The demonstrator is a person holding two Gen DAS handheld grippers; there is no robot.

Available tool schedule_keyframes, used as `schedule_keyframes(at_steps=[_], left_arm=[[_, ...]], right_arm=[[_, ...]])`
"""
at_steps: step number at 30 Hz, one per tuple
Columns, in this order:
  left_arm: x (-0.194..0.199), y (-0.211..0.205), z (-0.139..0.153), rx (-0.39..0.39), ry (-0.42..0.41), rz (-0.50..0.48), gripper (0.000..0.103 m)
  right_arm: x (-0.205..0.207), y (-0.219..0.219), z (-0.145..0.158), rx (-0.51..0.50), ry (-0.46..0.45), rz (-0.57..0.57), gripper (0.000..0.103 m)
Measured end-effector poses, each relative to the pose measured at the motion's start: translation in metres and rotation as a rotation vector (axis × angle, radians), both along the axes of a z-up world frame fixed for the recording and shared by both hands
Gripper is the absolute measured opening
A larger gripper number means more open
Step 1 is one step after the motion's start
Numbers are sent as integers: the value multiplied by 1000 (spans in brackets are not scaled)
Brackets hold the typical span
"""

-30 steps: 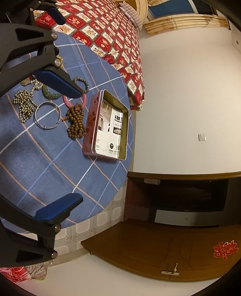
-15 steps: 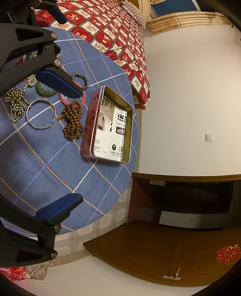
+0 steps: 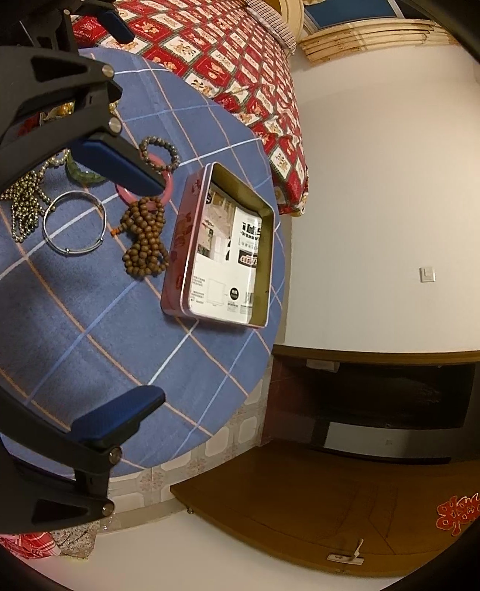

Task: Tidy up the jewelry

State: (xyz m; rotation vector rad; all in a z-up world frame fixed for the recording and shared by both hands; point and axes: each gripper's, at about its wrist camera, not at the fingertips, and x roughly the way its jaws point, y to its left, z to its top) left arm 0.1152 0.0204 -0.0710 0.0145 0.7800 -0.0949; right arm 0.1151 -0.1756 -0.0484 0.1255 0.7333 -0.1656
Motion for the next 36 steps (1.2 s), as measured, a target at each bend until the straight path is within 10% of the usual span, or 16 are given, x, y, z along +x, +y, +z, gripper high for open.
schedule_keyframes(at_steps=[9, 19, 26, 33, 36], left_arm=[[-1, 27, -12, 27, 22, 13, 102], [-18, 43, -32, 99, 48, -75, 101], [2, 11, -35, 89, 87, -142, 96], [38, -11, -57, 141, 201, -162, 71], [45, -17, -67, 125, 254, -188, 67]], right_arm=[[0, -15, -11, 6, 8, -2, 103], [-3, -14, -54, 104, 122, 163, 56], [10, 17, -84, 69, 239, 266, 48], [15, 34, -94, -36, 265, 320, 45], [16, 34, -93, -52, 250, 337, 25]])
